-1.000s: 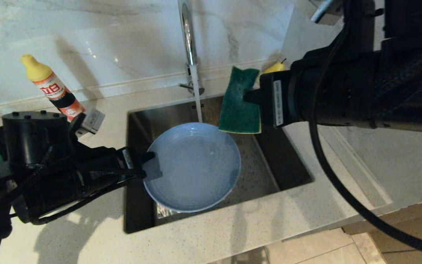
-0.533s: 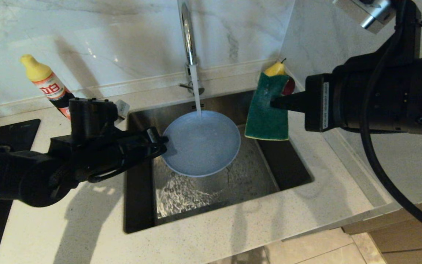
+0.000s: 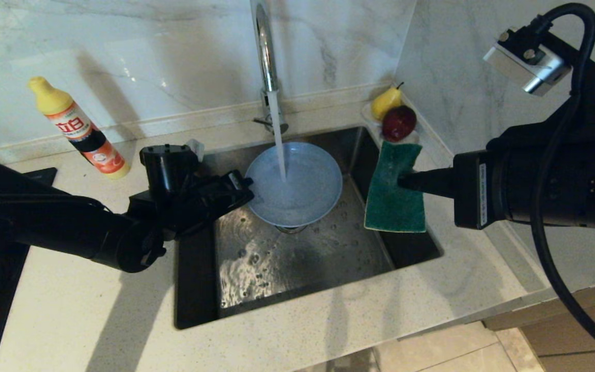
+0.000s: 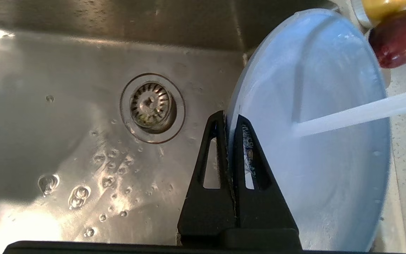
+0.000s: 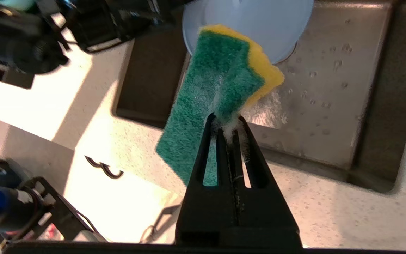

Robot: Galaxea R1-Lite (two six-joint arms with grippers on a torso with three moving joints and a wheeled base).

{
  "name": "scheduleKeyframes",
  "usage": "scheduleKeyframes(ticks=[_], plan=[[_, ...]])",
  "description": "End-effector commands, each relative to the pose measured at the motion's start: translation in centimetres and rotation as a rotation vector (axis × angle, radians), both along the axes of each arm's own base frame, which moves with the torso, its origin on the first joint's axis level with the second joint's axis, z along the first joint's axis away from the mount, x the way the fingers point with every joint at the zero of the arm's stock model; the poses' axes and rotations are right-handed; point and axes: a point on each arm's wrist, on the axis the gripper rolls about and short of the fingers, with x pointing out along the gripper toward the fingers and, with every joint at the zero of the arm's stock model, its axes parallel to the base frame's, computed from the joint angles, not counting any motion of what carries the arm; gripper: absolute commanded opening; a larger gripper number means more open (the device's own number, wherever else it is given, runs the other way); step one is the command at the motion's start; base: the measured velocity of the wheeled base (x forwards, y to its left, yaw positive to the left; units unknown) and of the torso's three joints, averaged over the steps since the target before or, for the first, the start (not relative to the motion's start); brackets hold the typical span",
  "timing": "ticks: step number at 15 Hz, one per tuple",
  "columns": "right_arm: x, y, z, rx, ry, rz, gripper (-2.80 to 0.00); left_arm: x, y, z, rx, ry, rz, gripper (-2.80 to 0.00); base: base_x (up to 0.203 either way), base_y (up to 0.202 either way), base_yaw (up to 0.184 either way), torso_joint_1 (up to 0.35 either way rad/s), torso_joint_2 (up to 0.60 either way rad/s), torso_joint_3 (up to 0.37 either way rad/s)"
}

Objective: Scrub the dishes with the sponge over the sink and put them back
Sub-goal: Rinse the plate

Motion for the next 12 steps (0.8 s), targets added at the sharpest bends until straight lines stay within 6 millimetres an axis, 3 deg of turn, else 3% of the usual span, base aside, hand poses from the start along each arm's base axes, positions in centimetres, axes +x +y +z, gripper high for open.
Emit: scheduleKeyframes(ticks=[1,9,12], plan=[[0.2,0.2,-0.7,0.014,0.004,-0.004,-2.80,0.4,-0.2,-1.0,-0.002,0.017,-0.022,-2.80,0.000,0.000,0.000,0.000,0.00,0.000],[0.2,0.3,-1.0,0.019,0.000,-0.003,-2.80,-1.2,0.0,-3.3,-0.009,0.132,-0.191,-2.80,0.000,0.000,0.000,0.000,0.00,0.000],[0.2,0.3,-1.1,0.017,0.002,-0.003,-2.80,-1.5,0.7,-3.0,0.006,0.147,-0.176,-2.80,0.000,0.000,0.000,0.000,0.00,0.000]])
